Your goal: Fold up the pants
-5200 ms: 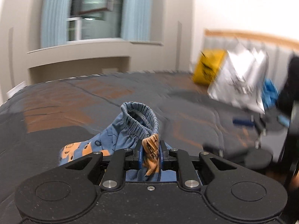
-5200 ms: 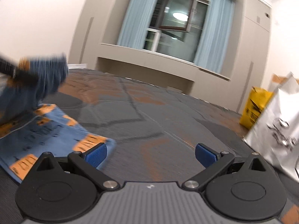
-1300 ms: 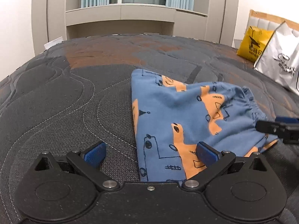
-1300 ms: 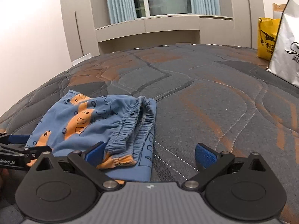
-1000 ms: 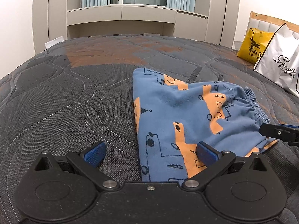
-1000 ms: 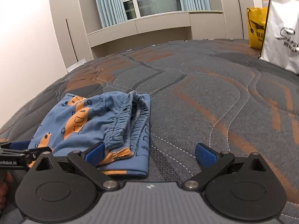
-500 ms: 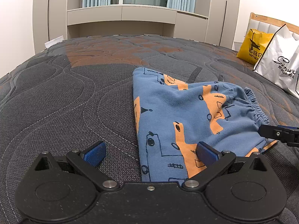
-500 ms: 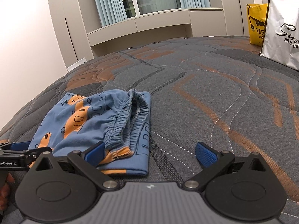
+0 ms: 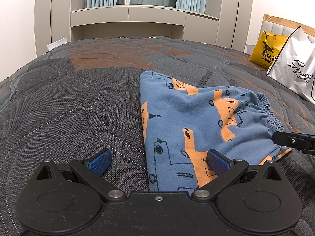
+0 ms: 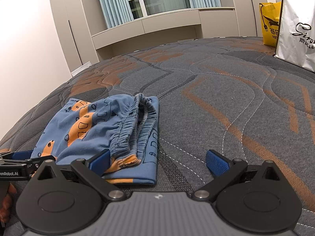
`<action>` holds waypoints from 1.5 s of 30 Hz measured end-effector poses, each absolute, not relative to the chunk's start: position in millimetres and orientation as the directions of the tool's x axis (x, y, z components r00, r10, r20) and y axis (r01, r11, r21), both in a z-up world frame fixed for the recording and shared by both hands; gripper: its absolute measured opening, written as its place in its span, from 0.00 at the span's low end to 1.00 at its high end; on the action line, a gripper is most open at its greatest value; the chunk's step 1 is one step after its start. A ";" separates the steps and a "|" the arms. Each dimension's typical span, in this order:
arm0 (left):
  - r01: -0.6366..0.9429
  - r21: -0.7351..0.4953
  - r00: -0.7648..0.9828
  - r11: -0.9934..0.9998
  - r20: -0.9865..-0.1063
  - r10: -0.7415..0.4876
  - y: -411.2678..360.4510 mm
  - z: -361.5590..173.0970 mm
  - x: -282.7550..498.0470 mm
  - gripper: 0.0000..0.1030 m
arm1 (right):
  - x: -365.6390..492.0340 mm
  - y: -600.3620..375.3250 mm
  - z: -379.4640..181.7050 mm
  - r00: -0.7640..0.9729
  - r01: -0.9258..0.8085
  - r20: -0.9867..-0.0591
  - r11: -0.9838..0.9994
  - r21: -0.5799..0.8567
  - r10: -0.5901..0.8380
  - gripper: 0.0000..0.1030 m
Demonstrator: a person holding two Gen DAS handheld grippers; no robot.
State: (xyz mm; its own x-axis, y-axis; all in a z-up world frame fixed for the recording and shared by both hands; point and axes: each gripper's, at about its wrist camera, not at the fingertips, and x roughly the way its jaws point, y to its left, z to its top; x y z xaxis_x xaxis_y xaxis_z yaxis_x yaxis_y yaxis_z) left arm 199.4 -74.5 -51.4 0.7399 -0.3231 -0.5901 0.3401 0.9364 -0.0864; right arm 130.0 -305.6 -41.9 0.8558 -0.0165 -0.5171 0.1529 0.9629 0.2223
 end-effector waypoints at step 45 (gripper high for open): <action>0.419 -0.217 0.678 0.882 -0.571 -0.462 -78.1 -48.0 273.5 1.00 | 213.9 -345.1 -34.4 0.847 -0.094 -0.417 0.864 0.494 0.330 0.89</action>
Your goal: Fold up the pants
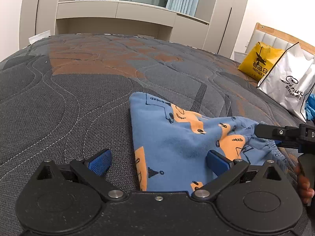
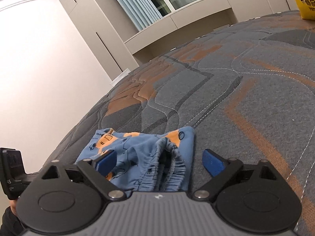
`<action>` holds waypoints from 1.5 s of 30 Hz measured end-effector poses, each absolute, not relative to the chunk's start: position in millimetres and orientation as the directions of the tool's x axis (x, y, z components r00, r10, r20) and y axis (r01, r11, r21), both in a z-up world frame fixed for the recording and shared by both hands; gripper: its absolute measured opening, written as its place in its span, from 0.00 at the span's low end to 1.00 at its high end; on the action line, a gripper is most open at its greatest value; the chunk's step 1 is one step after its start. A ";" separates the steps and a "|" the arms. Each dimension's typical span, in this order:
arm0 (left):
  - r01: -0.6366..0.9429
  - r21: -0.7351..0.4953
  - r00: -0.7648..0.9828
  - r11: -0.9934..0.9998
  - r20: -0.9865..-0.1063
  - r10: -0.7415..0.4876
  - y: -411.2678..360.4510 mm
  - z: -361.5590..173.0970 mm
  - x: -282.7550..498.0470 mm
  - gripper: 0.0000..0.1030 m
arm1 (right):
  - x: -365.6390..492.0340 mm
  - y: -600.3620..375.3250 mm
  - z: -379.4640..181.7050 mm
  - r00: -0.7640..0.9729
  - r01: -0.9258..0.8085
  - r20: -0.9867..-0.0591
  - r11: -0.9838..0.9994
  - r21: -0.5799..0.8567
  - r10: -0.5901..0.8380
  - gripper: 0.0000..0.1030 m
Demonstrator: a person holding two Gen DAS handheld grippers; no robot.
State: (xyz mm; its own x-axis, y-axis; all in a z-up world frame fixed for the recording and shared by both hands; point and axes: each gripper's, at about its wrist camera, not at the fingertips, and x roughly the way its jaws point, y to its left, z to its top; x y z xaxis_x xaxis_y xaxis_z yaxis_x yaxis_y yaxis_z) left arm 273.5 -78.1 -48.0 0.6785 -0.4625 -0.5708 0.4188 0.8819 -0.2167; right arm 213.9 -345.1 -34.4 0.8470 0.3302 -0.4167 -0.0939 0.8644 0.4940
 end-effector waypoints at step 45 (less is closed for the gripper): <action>0.464 -0.240 0.676 0.853 -0.526 -0.516 -67.4 -41.8 254.9 0.39 | 205.6 -337.2 -33.1 0.863 -0.073 -0.422 0.895 0.439 0.277 0.29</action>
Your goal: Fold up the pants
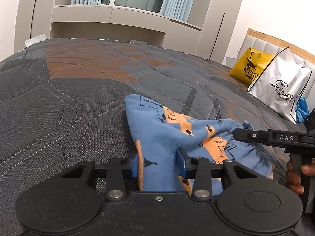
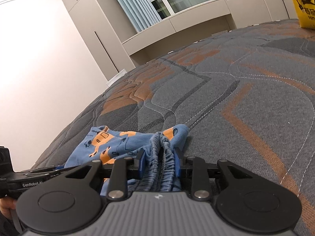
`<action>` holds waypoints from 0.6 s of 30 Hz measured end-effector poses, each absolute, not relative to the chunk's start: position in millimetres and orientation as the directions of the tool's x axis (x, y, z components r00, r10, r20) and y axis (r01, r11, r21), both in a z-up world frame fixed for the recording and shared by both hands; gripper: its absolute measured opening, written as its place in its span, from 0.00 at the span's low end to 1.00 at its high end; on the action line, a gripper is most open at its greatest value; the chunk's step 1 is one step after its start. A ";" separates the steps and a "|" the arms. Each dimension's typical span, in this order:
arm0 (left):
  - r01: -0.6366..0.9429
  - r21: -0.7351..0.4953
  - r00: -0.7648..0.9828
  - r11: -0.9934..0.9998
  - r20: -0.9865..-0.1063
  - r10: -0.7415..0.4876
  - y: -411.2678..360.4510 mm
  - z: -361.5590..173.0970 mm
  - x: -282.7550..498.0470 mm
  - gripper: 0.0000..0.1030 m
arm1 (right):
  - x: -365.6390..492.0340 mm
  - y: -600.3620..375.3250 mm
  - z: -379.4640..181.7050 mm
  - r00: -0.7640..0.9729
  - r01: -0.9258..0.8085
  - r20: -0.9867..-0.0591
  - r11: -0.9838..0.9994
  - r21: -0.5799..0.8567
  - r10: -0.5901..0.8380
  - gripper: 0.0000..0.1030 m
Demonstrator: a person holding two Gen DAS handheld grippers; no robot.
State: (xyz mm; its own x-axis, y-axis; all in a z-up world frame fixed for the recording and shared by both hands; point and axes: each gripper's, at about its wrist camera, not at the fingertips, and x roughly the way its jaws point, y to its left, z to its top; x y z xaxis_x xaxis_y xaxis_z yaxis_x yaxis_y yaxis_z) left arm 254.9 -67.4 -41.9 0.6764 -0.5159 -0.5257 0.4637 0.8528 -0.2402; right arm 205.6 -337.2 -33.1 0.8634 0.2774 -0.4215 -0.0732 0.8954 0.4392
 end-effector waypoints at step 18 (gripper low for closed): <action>0.460 -0.217 0.694 0.861 -0.518 -0.501 -69.6 -39.3 250.9 0.24 | 198.9 -337.2 -32.5 0.880 -0.076 -0.390 0.891 0.447 0.271 0.22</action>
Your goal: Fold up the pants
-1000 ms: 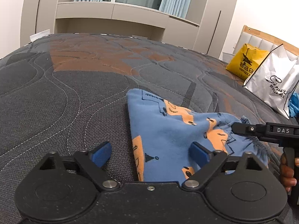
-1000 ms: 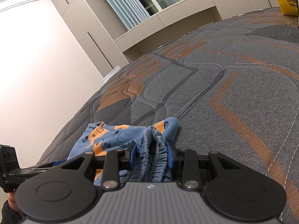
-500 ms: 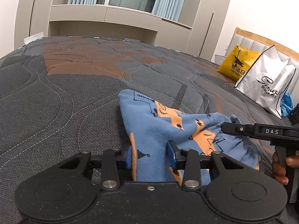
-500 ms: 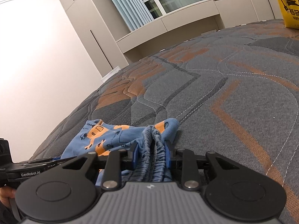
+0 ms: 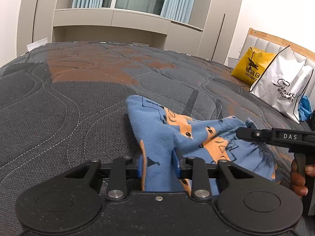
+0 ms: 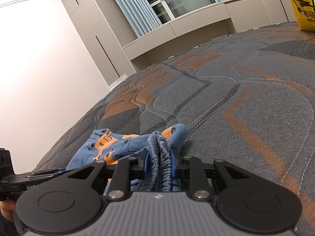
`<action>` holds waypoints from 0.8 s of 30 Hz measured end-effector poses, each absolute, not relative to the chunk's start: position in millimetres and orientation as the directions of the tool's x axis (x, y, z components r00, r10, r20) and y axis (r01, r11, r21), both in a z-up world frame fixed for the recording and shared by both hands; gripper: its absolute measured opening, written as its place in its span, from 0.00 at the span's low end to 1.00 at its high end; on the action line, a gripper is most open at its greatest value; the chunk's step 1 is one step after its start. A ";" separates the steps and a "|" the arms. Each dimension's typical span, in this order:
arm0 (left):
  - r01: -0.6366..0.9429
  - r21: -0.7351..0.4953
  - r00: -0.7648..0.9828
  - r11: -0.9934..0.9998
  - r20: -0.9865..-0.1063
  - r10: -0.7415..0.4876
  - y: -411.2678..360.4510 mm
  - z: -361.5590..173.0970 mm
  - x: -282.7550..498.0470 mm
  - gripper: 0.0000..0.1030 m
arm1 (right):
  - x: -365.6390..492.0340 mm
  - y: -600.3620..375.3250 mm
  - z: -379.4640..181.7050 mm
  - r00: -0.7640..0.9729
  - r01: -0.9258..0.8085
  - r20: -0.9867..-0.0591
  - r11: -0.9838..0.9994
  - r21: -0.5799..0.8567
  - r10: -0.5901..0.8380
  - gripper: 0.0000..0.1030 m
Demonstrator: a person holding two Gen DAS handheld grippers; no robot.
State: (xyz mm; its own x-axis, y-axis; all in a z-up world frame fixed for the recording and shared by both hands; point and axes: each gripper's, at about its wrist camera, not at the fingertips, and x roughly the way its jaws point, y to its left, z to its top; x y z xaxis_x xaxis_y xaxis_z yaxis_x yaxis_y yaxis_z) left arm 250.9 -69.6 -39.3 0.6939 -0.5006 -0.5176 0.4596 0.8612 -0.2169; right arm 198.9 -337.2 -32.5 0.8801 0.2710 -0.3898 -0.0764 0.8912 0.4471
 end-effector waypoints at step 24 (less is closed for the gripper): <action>0.309 -0.303 0.760 0.902 -0.491 -0.425 74.7 23.4 222.8 0.15 | 204.9 -226.9 1.7 0.867 -0.203 -0.268 0.787 0.583 0.421 0.18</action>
